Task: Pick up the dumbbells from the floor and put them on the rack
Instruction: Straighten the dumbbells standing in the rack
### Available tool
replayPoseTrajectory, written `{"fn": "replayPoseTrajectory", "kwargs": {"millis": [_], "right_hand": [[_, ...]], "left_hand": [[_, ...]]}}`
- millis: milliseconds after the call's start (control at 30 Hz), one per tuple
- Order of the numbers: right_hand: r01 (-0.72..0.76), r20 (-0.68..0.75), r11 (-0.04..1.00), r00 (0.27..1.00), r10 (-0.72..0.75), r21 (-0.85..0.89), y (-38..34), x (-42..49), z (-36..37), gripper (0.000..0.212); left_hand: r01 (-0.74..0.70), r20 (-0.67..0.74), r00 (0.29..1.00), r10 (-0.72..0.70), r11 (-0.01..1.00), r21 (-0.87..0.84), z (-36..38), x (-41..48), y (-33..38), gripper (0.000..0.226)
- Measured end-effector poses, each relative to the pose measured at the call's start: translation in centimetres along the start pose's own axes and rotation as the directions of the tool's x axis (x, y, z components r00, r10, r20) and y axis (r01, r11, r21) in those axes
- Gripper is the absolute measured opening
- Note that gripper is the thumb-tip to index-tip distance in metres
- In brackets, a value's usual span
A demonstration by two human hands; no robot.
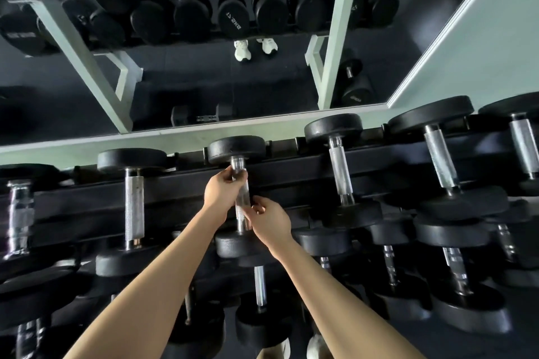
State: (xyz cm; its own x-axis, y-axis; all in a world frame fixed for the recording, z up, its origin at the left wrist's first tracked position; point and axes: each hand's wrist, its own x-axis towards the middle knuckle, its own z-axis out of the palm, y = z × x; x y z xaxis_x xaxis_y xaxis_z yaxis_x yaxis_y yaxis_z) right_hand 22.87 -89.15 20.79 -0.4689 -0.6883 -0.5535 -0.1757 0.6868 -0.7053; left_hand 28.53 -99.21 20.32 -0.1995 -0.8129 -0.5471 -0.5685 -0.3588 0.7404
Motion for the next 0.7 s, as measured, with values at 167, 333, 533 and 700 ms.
{"fn": "replayPoseTrajectory", "kwargs": {"millis": [167, 333, 533, 700], "right_hand": [[0.085, -0.534, 0.996, 0.841, -0.089, -0.031, 2.6, -0.6, -6.9, 0.023], [-0.081, -0.511, 0.965, 0.858, -0.061, -0.251, 6.7, 2.0, -14.6, 0.041], [-0.11, -0.165, 0.91, 0.985, 0.046, -0.399, 7.7, 4.1, -15.3, 0.03], [-0.061, -0.171, 0.923, 0.985, -0.005, -0.381, 8.1, 4.3, -15.7, 0.027]], "left_hand": [[-0.15, -0.337, 0.893, 0.3, 0.902, 0.405, 0.2, -2.4, 1.5, 0.018], [-0.354, 0.07, 0.932, 0.355, 0.859, 0.37, 7.3, -3.5, 4.5, 0.03], [-0.146, 0.227, 0.965, 0.131, 0.988, 0.052, 17.1, -2.6, 7.1, 0.038], [-0.07, 0.114, 0.99, 0.077, 0.995, -0.067, 19.5, -2.3, 7.0, 0.028]]}}
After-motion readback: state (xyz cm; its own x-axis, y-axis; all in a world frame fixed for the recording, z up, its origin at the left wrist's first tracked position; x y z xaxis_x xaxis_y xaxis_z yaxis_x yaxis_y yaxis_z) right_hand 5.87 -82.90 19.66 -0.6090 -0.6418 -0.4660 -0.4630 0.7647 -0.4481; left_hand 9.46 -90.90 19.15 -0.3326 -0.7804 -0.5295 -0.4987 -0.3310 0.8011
